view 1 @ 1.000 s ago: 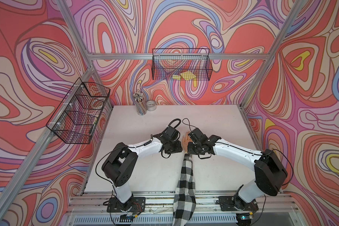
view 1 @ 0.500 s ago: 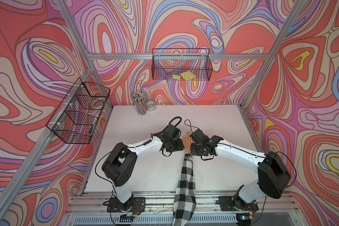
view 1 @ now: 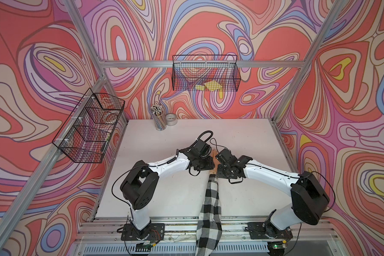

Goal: Take off the watch
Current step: Untie the watch from the hand.

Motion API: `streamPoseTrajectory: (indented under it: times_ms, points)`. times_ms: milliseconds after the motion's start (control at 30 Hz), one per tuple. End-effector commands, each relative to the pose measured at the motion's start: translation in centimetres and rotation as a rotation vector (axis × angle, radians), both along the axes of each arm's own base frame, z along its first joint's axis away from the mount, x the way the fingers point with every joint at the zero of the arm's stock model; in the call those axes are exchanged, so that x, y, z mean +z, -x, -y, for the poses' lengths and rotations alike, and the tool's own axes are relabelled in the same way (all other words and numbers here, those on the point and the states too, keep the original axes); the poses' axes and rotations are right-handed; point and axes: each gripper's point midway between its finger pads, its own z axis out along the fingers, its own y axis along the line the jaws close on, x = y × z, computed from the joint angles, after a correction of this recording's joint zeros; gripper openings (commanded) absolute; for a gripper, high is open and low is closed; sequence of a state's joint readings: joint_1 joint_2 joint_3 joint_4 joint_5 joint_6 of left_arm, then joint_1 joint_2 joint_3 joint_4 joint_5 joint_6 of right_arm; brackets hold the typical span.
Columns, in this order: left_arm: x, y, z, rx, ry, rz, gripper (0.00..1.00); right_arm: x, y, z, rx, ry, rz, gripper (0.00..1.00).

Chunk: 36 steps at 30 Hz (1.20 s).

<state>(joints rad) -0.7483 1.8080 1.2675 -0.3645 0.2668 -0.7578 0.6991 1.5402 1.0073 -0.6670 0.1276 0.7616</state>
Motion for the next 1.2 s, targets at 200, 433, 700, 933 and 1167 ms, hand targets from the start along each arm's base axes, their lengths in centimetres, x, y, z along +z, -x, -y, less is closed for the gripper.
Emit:
streamPoseTrajectory:
  times_ms: [200, 433, 700, 933, 1167]
  points:
    - [-1.0, 0.4, 0.4, -0.035, -0.084, -0.006, 0.57, -0.8, 0.2, 0.1, -0.012, -0.01, -0.011, 0.0]
    - [-1.8, 0.6, 1.4, -0.056, -0.099, -0.019, 0.57, -0.6, 0.3, 0.2, -0.013, -0.016, -0.002, 0.0]
    - [-3.1, 0.8, 1.1, -0.066, -0.153, -0.034, 0.57, -0.8, 0.4, 0.2, -0.015, -0.02, -0.002, 0.0]
    - [-3.9, 0.9, 0.0, -0.061, -0.21, -0.035, 0.57, -0.7, 0.4, 0.2, -0.014, -0.019, -0.002, 0.0]
    - [-3.9, 0.9, -1.0, -0.049, -0.232, -0.028, 0.57, -0.6, 0.2, 0.2, -0.016, -0.019, 0.0, 0.0]
